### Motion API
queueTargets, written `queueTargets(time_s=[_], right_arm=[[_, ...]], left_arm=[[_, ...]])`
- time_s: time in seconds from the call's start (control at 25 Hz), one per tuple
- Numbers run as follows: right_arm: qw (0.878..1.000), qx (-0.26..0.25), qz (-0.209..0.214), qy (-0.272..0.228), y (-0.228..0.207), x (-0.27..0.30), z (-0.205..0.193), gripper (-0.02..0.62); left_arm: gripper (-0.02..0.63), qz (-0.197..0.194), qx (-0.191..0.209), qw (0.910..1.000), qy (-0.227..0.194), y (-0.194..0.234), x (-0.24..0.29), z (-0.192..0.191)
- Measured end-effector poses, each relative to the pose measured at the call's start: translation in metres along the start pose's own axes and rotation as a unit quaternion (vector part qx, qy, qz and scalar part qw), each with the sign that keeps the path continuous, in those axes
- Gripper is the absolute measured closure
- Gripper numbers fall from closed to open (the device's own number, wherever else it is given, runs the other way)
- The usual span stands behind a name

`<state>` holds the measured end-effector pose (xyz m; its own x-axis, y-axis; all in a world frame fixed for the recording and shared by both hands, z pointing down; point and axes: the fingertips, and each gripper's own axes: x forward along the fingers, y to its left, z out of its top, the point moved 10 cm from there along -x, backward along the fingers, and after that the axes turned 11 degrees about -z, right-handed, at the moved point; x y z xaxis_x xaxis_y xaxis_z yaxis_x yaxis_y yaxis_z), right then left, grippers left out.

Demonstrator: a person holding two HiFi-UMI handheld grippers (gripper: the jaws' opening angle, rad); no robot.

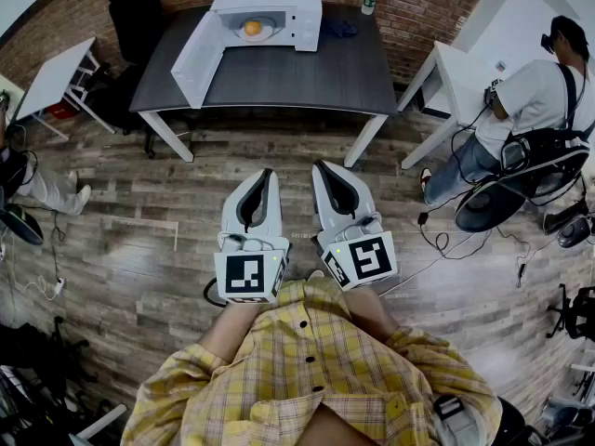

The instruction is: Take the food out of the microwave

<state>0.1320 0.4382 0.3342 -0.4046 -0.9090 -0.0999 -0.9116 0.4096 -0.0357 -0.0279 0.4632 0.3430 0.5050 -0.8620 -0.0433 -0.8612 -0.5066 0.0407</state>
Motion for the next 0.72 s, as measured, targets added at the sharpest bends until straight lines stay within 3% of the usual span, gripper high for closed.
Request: queueTargets(time_s=[0.52,0.72], right_arm=[[0.999,0.006,0.029,-0.011,-0.056,-0.004,0.004,0.594],[0.999,0.011,0.047,-0.024,-0.076,-0.009,0.005,0.594]], left_arm=[[0.607,0.037,-0.002,0.9993,-0.011,-0.041,0.037,-0.007],[0.607,0.053,0.017,0.9984,-0.008,-0.063,0.047,-0.003]])
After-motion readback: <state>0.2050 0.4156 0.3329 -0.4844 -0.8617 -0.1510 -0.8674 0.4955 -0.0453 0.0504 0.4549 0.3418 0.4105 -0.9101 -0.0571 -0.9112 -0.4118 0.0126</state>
